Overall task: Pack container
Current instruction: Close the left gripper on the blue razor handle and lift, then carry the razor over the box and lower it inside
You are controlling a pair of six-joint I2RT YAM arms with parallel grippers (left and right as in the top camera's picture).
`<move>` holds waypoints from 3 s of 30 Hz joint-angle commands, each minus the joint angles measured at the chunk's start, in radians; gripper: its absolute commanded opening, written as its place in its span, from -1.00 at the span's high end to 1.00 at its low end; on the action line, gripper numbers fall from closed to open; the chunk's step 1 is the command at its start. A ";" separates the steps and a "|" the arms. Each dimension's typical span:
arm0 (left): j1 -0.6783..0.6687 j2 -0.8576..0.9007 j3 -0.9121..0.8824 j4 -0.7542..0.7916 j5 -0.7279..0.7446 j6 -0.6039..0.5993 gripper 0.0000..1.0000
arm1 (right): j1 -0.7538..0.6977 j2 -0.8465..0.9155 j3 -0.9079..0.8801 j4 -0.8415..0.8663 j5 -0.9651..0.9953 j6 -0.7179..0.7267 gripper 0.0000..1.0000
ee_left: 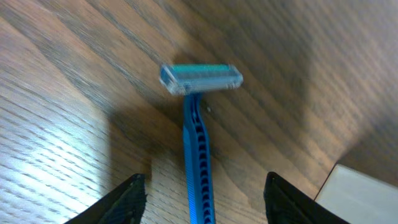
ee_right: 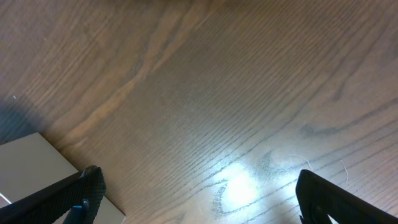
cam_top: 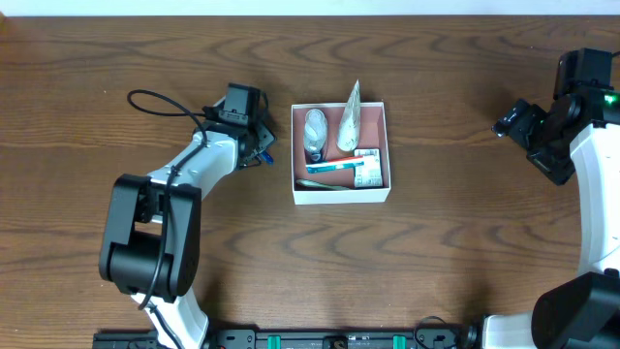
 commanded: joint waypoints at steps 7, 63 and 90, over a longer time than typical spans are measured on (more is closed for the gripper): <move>-0.008 0.039 0.005 -0.015 -0.021 -0.002 -0.10 | -0.007 -0.007 0.010 0.000 0.007 -0.013 -0.98; 0.090 0.056 0.024 -0.217 -0.005 0.251 0.60 | -0.007 -0.007 0.010 0.000 0.007 -0.013 -0.99; 0.089 -0.137 0.229 -0.552 -0.074 0.439 0.87 | -0.007 -0.007 0.010 0.000 0.007 -0.013 -0.99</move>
